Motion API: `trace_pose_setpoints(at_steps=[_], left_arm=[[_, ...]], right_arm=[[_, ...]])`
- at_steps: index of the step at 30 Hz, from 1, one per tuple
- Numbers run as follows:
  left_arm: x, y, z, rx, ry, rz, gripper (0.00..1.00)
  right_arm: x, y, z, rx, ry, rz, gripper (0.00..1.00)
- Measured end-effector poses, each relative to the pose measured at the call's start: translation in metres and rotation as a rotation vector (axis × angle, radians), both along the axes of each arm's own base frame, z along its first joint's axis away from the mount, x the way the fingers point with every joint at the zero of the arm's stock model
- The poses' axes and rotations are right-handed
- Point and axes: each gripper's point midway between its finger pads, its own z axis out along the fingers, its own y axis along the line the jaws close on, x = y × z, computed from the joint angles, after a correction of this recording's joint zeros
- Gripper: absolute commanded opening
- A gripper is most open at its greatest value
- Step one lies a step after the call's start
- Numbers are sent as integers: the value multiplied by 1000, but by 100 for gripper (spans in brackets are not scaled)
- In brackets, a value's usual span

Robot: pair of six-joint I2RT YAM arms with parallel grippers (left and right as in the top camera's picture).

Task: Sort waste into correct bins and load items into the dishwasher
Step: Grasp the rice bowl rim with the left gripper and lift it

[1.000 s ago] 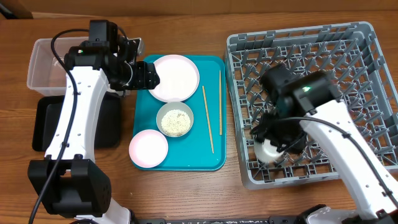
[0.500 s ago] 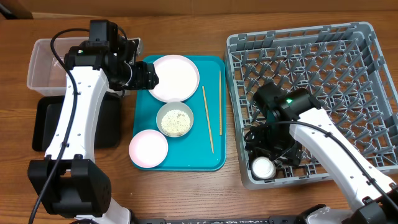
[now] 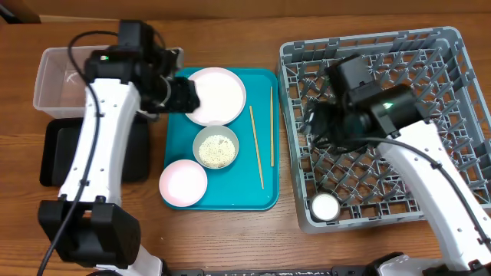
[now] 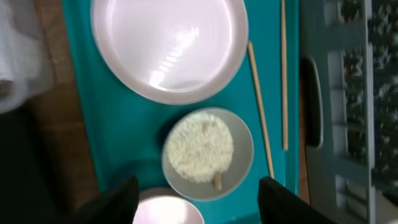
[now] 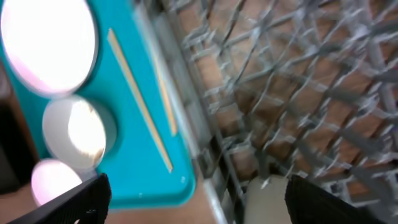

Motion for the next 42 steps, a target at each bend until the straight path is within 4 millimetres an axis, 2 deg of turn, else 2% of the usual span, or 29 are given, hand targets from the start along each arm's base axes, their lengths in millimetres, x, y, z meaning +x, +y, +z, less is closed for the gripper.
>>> trace_pose_setpoints(at_steps=[4, 7, 9, 12, 16, 20, 23, 25, 27, 32, 35, 38, 42], left_arm=[[-10, -47, -4, 31, -1, -86, 64], [-20, -79, -17, 90, -11, -136, 65], [-27, -95, -29, 130, -12, -167, 64], [-36, -113, -56, 209, 22, -205, 59], [-40, -118, -97, 301, 106, -212, 44], [-49, -110, -142, 382, 229, -204, 31], [-57, -103, -160, 422, 290, -208, 27], [-59, -101, -167, 436, 310, -210, 12], [-60, -100, -169, 443, 318, -206, 4], [-62, -95, -167, 467, 328, -203, 4], [-64, -93, -159, 477, 346, -206, 4], [-66, -92, -138, 487, 375, -208, 4], [-52, -92, -101, 454, 339, -181, 4]], right_arm=[[19, -39, 1, -16, -25, -123, 93], [25, -64, 1, -26, -27, -197, 93], [27, -74, 1, -31, -28, -223, 94], [27, -79, 1, -39, -30, -227, 94], [27, -79, 1, -43, -32, -211, 93], [27, -79, 1, -46, -32, -202, 93], [28, -79, 1, -47, -34, -199, 93], [28, -79, 1, -47, -34, -198, 93], [27, -79, 1, -49, -34, -195, 93], [27, -79, 1, -48, -33, -195, 93], [27, -79, 1, -48, -34, -195, 94], [28, -79, 1, -49, -34, -195, 94], [28, -79, 1, -48, -35, -195, 93]])
